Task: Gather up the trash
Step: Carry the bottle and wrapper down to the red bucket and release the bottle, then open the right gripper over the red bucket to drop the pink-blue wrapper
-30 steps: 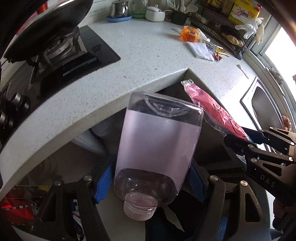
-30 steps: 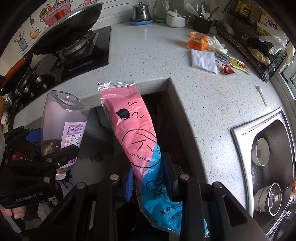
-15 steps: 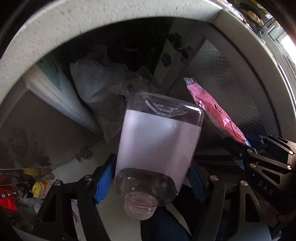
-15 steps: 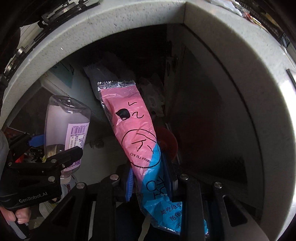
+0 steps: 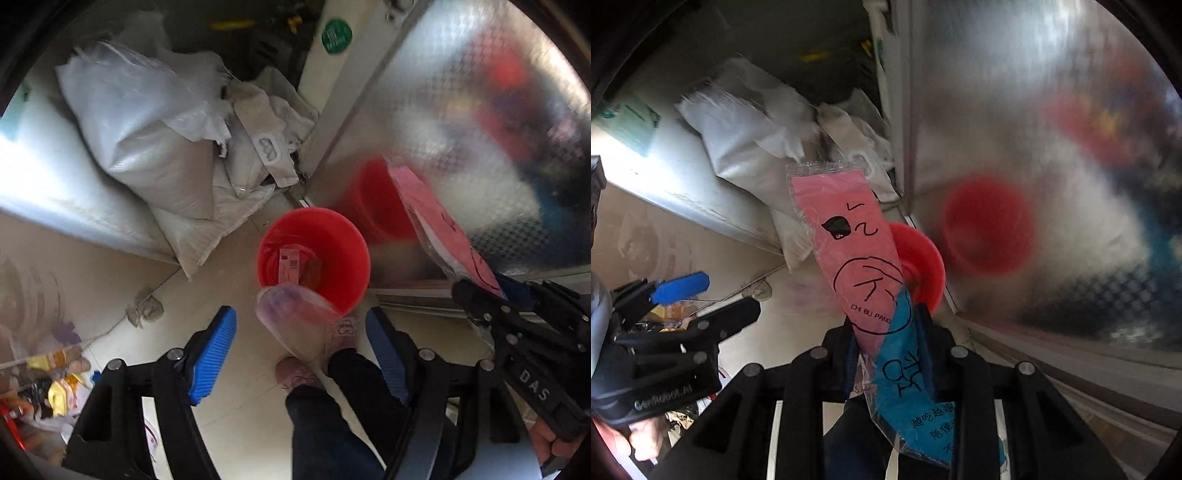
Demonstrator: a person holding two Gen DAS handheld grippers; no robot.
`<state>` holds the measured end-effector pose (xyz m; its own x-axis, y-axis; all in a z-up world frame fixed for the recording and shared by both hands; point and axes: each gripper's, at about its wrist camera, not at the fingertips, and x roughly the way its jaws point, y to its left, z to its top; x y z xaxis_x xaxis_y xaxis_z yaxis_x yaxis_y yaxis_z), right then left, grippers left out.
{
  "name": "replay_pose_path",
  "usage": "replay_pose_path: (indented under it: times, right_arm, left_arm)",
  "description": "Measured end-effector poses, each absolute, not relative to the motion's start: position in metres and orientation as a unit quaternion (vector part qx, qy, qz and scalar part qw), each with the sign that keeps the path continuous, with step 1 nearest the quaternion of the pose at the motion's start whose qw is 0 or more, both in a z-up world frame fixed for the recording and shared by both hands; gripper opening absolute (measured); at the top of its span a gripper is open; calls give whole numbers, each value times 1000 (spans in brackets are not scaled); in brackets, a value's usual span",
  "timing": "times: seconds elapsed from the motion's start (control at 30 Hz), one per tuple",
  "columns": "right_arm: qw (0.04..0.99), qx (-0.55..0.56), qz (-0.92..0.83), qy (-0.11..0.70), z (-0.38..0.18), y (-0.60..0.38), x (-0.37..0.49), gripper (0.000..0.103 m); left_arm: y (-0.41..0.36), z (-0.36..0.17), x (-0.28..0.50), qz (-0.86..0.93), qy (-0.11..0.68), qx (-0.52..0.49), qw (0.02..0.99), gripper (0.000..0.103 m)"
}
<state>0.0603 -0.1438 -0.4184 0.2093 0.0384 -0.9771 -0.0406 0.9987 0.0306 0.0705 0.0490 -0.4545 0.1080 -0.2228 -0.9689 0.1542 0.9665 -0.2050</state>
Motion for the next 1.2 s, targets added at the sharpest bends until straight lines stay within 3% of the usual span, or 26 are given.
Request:
replay_pose_path:
  times: [0.2, 0.83, 1.2]
  right_arm:
    - [774, -4, 4, 633, -443, -138, 57, 26]
    - [767, -15, 5, 642, -447, -140, 57, 26]
    - [731, -66, 36, 678, -487, -116, 68, 26]
  left_arm:
    - [35, -488, 79, -157, 660, 11, 734, 71]
    - [40, -499, 85, -159, 659, 11, 735, 71]
    - [65, -524, 84, -120, 664, 32, 737, 82]
